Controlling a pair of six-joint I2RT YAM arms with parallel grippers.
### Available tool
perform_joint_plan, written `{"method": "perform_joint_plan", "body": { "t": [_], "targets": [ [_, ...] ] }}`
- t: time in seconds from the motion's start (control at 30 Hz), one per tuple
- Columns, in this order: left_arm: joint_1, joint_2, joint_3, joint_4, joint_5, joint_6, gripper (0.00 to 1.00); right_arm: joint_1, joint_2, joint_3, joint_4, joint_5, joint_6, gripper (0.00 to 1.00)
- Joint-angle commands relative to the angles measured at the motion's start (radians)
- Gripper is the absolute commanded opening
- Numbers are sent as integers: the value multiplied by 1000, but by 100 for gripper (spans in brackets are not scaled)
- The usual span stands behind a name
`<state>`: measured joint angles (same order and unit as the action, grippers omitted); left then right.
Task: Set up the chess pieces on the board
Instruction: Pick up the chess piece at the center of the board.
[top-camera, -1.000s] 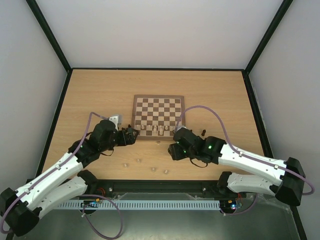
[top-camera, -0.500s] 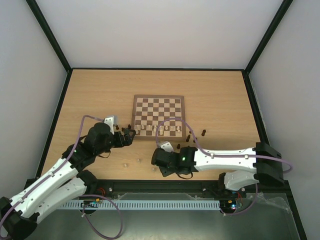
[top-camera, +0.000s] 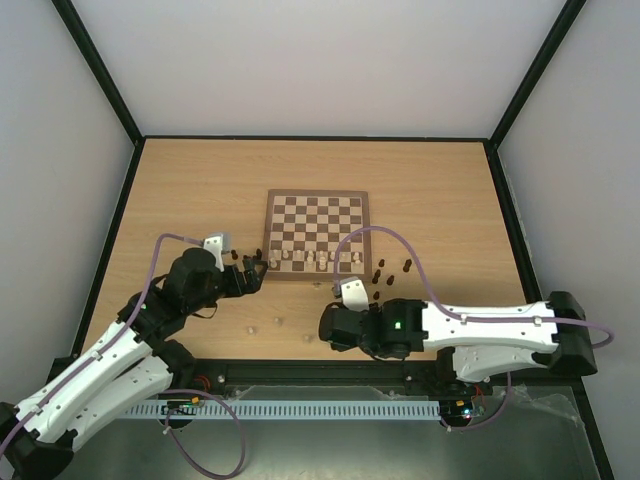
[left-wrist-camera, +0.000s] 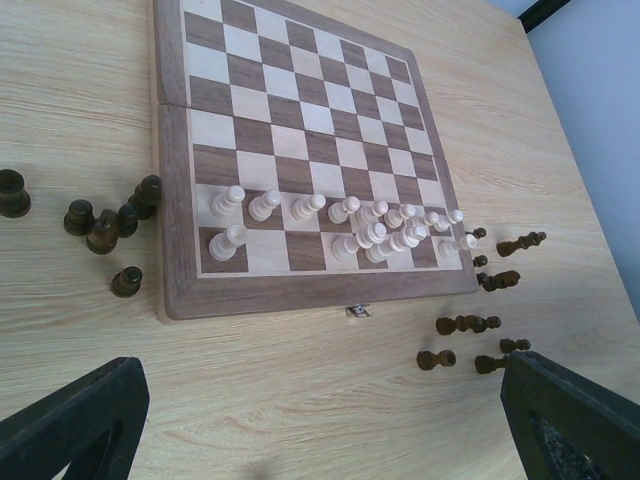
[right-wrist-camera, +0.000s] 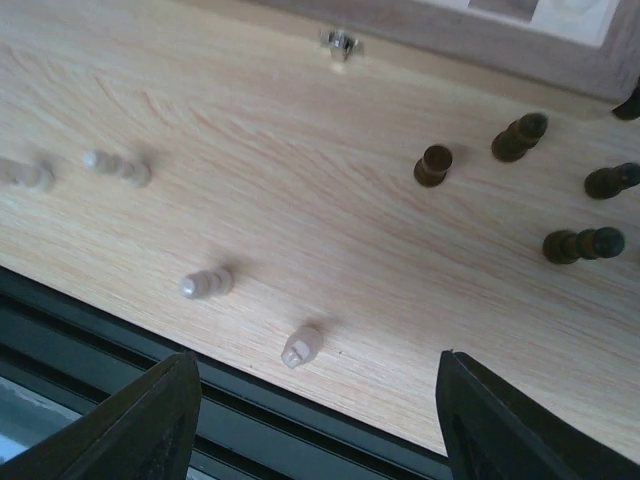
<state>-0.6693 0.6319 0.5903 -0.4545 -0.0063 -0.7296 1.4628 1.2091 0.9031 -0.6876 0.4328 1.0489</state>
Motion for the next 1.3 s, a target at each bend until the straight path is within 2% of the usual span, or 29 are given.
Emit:
{"method": "perform_joint_plan", "body": {
  "t": [0.0,0.3,0.53,0.67,1.13,1.27],
  "targets": [
    [-3,3,44,-25,-17,-2,100,7,-33,21,-93,85,39,66],
    [-3,103,115,-26,-27,43,99,-2,43,-3,-39,25,-5,60],
    [-4,111,123,-15,-38,47,99,-2,171,-26,68,-47,-36,48],
    [-3,121,122,-14,-40,48,100,-2,220,-29,113,-85,-48,44],
    [-3,135,112,0,-47,54,100,-2,310,-37,121,-125,-37,40],
    [-3,137,113,2,-52,58,99,-2,319,-42,115,-125,-30,32]
  ]
}}
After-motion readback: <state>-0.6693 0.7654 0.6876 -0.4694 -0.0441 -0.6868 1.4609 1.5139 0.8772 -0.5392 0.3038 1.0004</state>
